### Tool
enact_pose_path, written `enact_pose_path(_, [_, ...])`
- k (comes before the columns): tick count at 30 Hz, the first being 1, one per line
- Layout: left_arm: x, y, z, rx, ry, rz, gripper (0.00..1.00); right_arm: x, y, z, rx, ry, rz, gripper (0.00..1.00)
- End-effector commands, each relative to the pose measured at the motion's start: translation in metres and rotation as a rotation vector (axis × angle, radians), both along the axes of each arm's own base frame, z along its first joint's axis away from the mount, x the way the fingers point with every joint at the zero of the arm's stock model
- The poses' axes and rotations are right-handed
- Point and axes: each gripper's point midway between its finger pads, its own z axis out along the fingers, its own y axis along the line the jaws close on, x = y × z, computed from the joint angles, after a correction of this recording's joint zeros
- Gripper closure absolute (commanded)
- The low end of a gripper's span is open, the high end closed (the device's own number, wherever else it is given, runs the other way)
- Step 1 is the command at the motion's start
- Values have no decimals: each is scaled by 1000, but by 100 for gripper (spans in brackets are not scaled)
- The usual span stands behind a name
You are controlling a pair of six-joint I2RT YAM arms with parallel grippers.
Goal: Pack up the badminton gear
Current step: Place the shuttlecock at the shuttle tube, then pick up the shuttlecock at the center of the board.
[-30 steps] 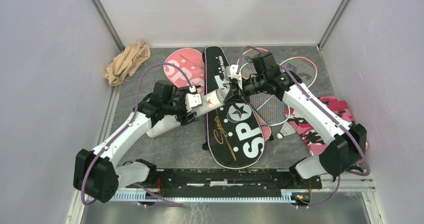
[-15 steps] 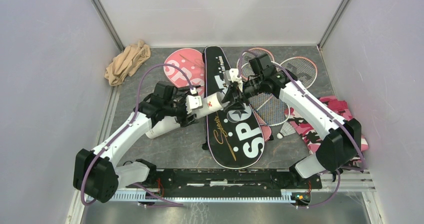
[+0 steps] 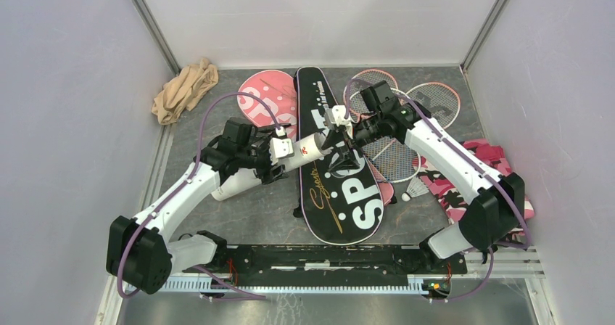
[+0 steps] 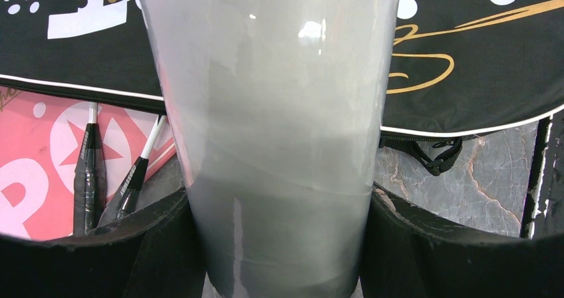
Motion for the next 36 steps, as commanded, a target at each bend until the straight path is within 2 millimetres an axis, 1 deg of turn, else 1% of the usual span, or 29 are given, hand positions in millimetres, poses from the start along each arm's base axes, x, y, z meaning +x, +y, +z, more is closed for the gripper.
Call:
enact_pose_path(1, [7, -8, 20, -54, -63, -21, 98, -2, 2, 12, 43, -62, 8, 26])
enact_pose_path(5, [7, -12, 21, -68, -46, -26, 98, -11, 11, 2, 40, -17, 47, 25])
enact_pose_path(9, [12, -11, 25, -74, -43, 10, 98, -21, 21, -9, 26, 18, 87, 25])
enact_pose_path(11, [14, -11, 27, -81, -44, 22, 98, -23, 24, -11, 24, 29, 98, 24])
enact_pose_path(15, [21, -7, 31, -84, -52, 77, 98, -22, 25, -8, 20, 22, 91, 9])
enact_pose_path(16, [21, -6, 31, -87, -51, 82, 98, -20, 25, -7, 16, 10, 77, 4])
enact_pose_path(17, [22, -6, 31, -88, -53, 87, 98, -16, 23, -7, 7, -5, 54, 2])
enact_pose_path(19, [24, -3, 33, -90, -55, 101, 98, -7, 18, -4, -9, -48, 0, 2])
enact_pose_path(23, [24, -2, 32, -98, -57, 102, 98, 15, -1, 14, -12, -163, -145, 2])
enact_pose_path(26, [23, -2, 31, -96, -57, 99, 98, 32, -24, 31, -28, -246, -263, 2])
enact_pose_path(28, [22, -3, 30, -97, -54, 92, 98, 42, -42, 36, -54, -290, -342, 2])
enact_pose_path(30, [22, -2, 28, -93, -51, 89, 98, 55, -65, 35, -102, -317, -446, 2])
enact_pose_path(32, [22, -1, 27, -88, -54, 90, 98, 64, -91, 31, -140, -316, -524, 2])
enact_pose_path(34, [20, -3, 26, -91, -47, 81, 98, 68, -114, 23, -176, -296, -570, 2])
enact_pose_path(36, [20, -4, 25, -93, -43, 74, 98, 66, -126, 16, -188, -273, -588, 2])
